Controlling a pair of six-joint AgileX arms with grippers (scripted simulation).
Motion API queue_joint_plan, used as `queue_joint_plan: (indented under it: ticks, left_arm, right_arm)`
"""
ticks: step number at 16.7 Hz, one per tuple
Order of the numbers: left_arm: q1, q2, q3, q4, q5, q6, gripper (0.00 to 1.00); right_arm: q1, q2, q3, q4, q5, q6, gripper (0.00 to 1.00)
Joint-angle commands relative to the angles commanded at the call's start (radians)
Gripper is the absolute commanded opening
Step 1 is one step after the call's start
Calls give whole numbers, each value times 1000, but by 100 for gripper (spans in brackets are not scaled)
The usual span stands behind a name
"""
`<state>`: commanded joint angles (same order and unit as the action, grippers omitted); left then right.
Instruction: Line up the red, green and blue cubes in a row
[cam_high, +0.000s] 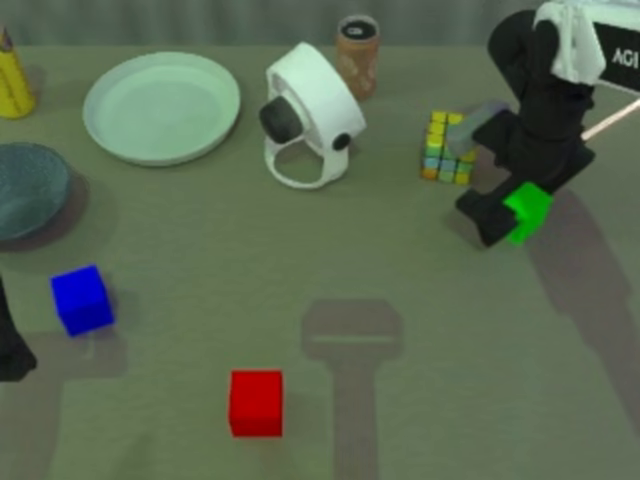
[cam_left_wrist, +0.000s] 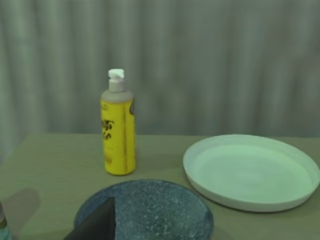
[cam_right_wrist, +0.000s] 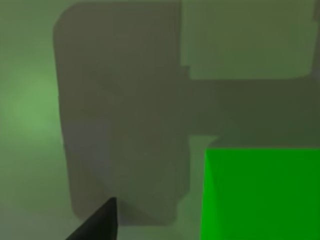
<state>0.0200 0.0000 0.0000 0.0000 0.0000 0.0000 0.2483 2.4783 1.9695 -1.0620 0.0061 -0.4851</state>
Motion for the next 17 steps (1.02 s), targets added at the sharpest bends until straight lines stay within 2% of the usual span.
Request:
queue_joint_plan:
  ticks: [11,17]
  left_arm:
    - [0,0,0,0,0,0,100]
    - [0,0,0,0,0,0,100]
  right_arm:
    - [0,0,0,0,0,0,2]
    - [0,0,0,0,0,0,0]
